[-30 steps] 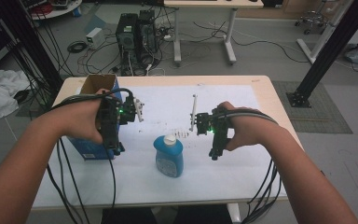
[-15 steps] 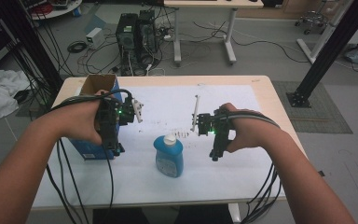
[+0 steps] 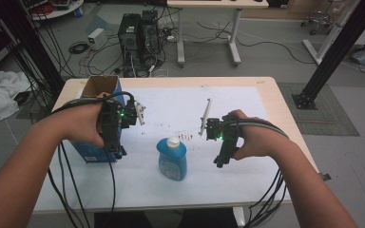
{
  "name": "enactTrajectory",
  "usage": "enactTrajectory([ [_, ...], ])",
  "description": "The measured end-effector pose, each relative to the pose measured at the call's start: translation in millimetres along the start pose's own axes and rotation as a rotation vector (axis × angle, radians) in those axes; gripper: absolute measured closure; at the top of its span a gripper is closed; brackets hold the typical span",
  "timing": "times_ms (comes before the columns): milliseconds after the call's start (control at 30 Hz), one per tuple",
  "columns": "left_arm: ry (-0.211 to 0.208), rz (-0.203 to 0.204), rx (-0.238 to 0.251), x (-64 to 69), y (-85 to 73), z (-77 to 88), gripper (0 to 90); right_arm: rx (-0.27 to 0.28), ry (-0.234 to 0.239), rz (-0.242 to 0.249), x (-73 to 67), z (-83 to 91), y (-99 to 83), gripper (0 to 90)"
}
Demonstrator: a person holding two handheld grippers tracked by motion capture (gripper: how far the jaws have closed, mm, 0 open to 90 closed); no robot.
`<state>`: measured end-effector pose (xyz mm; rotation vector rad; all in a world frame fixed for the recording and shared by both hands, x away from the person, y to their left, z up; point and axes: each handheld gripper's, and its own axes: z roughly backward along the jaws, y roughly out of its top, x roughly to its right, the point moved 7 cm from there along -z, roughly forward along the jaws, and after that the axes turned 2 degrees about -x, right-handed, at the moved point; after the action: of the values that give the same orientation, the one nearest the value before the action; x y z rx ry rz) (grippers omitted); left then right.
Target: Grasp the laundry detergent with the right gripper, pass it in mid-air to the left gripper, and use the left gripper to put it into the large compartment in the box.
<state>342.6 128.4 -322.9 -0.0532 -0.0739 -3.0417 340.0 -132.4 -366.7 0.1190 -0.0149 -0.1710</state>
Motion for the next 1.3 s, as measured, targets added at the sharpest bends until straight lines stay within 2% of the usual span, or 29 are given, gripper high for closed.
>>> enactTrajectory([
  [267,-0.007,0.002,0.01,0.3,-0.4,-3.6,9.7,0.056,0.034,-0.017,-4.8,-6.6,-3.0,12.9],
  [300,-0.006,0.001,0.013,0.1,-0.5,-4.7,9.7,0.084,0.04,-0.016,-5.8,-9.2,-3.4,13.0],
  [633,-0.006,-0.016,0.016,0.5,0.7,-6.3,9.8,0.18,0.07,-0.035,-10.8,-21.2,-4.1,12.9],
  [800,-0.004,-0.016,0.018,0.9,-0.3,-6.3,9.7,0.244,0.085,-0.06,-15.0,-35.9,-1.3,12.9],
  [1067,-0.002,-0.023,0.018,2.0,-1.8,-5.6,9.7,0.322,0.09,-0.081,-17.7,-48.6,5.3,12.9],
  [1167,0.0,-0.02,0.028,2.6,-1.9,-7.2,9.7,0.335,0.091,-0.085,-18.0,-49.6,6.8,13.0],
  [1200,-0.001,-0.021,0.027,2.5,-2.1,-7.7,9.7,0.371,0.088,-0.099,-19.3,-52.3,12.2,12.9],
  [1300,-0.001,-0.021,0.025,2.1,-2.8,-8.3,9.7,0.382,0.084,-0.1,-20.7,-54.7,15.5,13.0],
])
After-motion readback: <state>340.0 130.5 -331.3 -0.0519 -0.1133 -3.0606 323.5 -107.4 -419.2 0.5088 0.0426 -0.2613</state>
